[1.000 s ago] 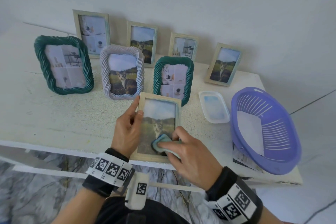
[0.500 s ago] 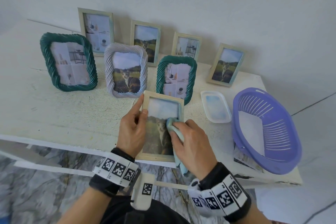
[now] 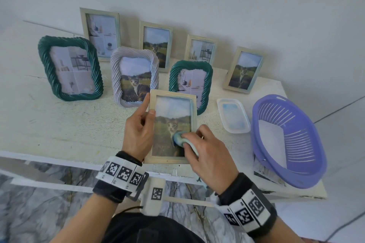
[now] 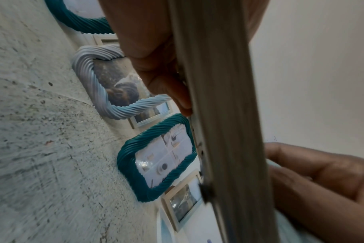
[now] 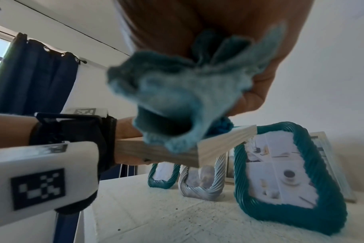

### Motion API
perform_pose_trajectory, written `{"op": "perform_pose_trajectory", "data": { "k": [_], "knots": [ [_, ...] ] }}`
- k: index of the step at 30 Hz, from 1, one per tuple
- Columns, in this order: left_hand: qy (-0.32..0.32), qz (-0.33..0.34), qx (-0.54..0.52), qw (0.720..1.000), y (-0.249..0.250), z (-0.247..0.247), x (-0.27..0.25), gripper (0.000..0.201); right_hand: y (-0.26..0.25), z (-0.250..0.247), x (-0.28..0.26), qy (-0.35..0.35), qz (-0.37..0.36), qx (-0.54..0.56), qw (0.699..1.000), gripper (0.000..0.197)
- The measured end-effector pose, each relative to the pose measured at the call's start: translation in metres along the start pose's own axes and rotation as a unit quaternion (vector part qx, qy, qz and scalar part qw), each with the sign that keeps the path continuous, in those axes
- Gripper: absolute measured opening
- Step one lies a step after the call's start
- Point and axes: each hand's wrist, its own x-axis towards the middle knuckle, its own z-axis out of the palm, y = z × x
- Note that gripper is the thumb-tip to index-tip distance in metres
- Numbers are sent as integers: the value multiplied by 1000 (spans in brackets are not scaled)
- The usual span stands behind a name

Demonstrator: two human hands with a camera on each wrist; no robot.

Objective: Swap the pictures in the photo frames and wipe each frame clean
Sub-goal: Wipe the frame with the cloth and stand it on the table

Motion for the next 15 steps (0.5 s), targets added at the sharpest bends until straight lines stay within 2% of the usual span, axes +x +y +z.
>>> {"op": "perform_pose_trajectory", "data": {
  "k": [4, 10, 13, 15],
  "knots": [
    [-15, 4, -9, 1000, 0, 0, 5, 50, -1, 4, 17, 38, 37, -25, 998, 17],
    [-22, 14, 0, 1000, -5, 2, 1, 45, 6, 13, 34, 68, 68, -37, 995, 16],
    [-17, 9, -1, 1000, -6, 1, 4, 47, 7, 13, 29, 56, 50, 12, 997, 17],
    [-16, -2, -6, 1000, -7, 0, 6, 50, 8, 10, 22, 18, 11, 69, 997, 22]
  ]
}}
